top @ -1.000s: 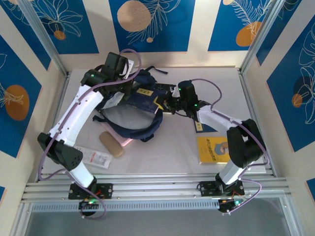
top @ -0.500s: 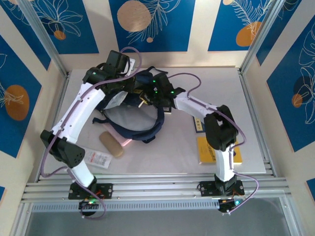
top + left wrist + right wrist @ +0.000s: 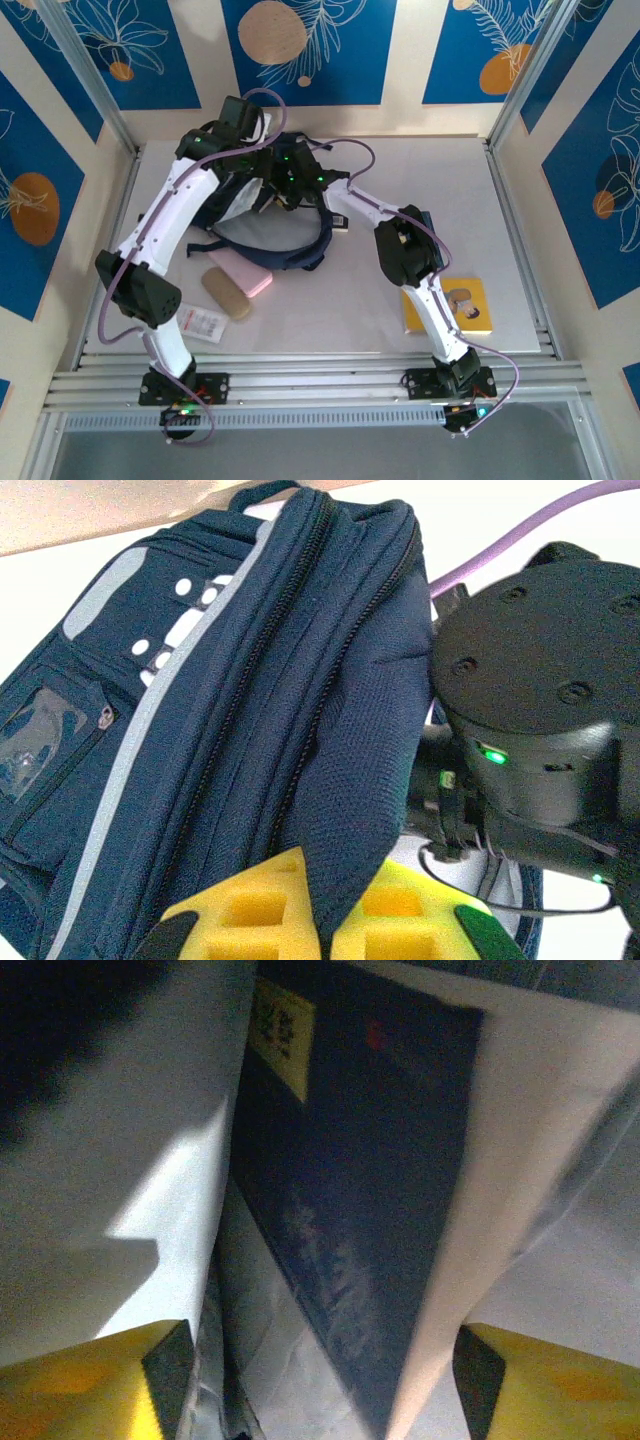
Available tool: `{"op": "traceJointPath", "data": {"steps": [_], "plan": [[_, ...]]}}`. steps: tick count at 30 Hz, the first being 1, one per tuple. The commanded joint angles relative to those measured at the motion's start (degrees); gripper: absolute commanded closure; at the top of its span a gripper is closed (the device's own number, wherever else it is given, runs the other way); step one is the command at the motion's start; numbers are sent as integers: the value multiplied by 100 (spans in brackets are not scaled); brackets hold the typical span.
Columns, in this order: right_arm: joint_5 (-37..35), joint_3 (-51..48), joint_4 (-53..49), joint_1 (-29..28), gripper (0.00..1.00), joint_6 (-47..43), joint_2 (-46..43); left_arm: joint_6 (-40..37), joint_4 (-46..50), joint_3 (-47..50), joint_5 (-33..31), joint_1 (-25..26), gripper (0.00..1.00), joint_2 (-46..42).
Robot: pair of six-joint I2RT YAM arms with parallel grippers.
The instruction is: Pack the student bag
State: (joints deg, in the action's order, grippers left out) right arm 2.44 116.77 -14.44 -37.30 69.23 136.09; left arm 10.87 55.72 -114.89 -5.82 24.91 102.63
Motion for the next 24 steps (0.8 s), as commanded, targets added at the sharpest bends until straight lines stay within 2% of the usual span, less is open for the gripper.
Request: {"op": "traceJointPath", "data": {"steps": [1, 5, 9, 14, 20, 24], "plan": [[330, -117, -261, -78, 27, -1056, -593, 149, -431, -298, 139, -175, 100, -24], [266, -673, -619, -85, 26, -2037, -1365, 349, -462, -165, 139, -515, 100, -23], [320, -2032, -121, 30, 29, -2360, -2481, 642, -853, 459, 325, -939, 100, -220], [-394, -3367, -122, 321, 34, -2695, -3557, 661, -974, 823, -37, -1239, 100, -389], [-279, -3290, -1268, 1015, 35, -2939, -3333, 523, -1016, 1150, 34, -1256, 100, -408], [-660, -2505, -2169, 1224, 33, -3335, -2627, 572, -1241, 1758, -69, -1247, 100, -533]]}}
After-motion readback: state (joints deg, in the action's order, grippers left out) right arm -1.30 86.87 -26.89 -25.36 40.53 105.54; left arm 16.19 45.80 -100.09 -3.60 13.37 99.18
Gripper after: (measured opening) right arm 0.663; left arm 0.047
